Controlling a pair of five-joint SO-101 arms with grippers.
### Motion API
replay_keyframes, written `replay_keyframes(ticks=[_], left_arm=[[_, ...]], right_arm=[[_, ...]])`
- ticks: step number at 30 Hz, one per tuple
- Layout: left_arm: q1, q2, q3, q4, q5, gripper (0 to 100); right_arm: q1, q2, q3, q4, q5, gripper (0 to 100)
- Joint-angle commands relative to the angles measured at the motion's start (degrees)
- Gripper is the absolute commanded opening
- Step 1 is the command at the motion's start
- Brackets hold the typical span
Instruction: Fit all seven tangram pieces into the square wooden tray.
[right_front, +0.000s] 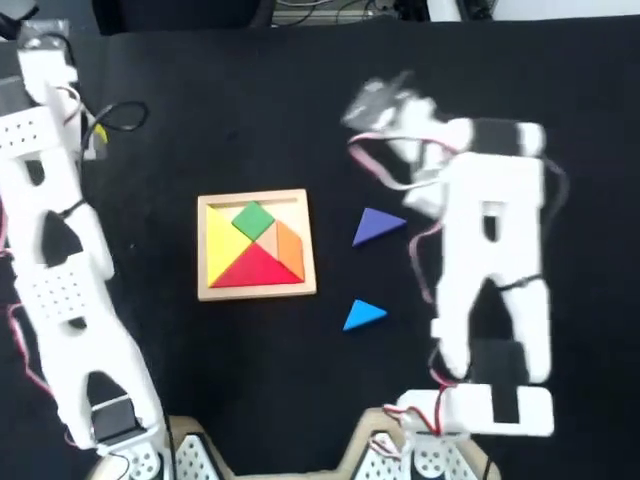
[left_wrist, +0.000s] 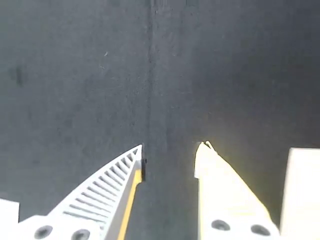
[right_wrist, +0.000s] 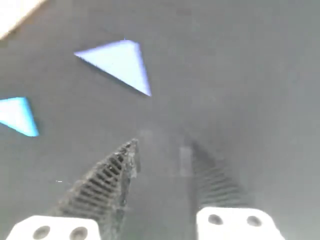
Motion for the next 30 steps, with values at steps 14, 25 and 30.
replay_keyframes(ticks=[14, 25, 30], left_arm=[[-8.31, -86.51, 105.54, -25.93, 9.85, 32], [-11.47, -91.08, 127.08, -36.31, 12.66, 32], [-12.00, -91.60, 137.63, -47.82, 12.57, 32]], right_arm=[[-8.09, 22.11, -9.63, 4.48, 19.60, 25.6], [-8.53, 29.76, -15.69, 5.80, 20.40, 35.1], [-9.41, 34.15, -15.78, 3.69, 20.22, 35.1]])
